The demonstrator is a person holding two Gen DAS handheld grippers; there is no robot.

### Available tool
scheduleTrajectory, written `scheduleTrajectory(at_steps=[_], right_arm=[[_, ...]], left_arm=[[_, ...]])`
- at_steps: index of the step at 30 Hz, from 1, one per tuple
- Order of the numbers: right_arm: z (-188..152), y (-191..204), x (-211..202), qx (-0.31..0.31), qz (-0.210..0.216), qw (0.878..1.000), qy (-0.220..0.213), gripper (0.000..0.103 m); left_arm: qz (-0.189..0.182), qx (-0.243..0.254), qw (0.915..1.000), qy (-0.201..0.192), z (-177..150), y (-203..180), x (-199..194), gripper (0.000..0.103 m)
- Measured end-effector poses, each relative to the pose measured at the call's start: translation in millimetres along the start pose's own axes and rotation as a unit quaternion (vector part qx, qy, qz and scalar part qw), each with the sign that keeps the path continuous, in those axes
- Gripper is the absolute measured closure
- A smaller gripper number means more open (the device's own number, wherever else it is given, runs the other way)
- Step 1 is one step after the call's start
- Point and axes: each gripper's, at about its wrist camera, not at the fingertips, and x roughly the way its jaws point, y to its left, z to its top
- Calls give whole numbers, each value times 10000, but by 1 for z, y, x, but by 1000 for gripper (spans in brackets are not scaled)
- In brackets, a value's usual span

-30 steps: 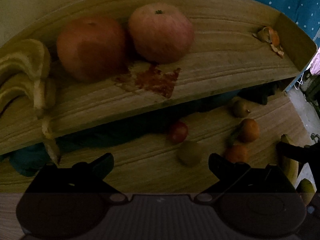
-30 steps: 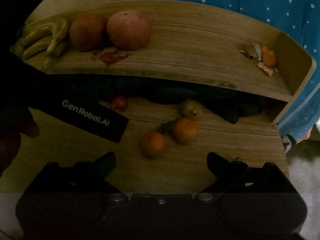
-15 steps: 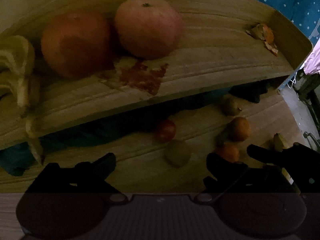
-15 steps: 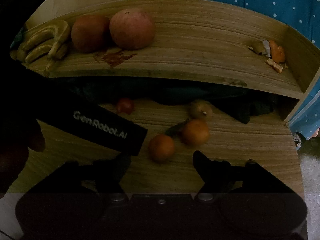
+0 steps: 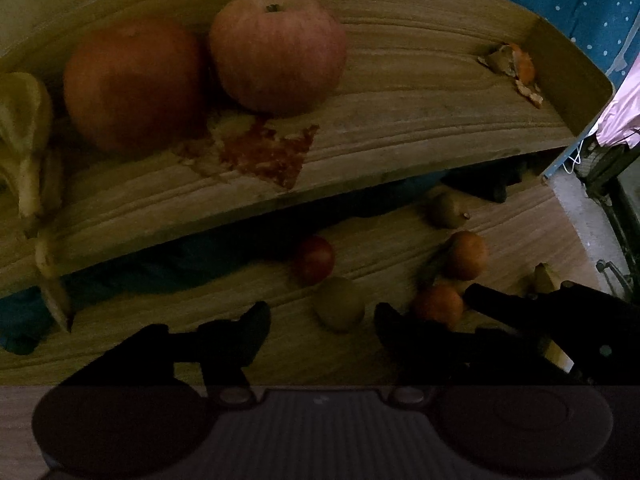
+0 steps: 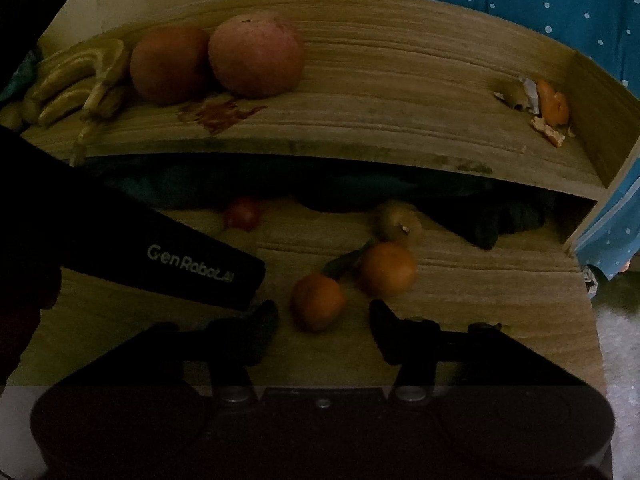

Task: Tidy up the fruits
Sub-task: 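Close the right tool on a mandarin orange while the left tool grasps a brown kiwi, then carry the held orange and kiwi over the silver tray and lower them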

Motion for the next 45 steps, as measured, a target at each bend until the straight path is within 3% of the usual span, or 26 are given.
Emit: scheduleTrajectory(at_steps=[5,7,10,25,33,45], right_arm=[[3,2,3,-54,-40,10000,9,58],[4,0,3,-87,-50,9999,6,60],[5,0,3,-98,-34,9999,-12,70],[-5,6,-24,-26,-218,9995,-221,73],[-18,24,-73,212,-669,9960,-557,73],[-62,42,-150,1030,-1557,9783,-898,72]], left_arm=[[9,12,10000,-17,0,3,-4,57],[-33,34,10000,-34,-1,4,-5,67],[-66,107,9999,-74,-2,2,-5,73],[-133,185,9995,-222,-20,11,-28,73],[-384,346,9982,-295,-39,17,-54,73],[-959,1241,9864,-496,-68,-10,-95,73]])
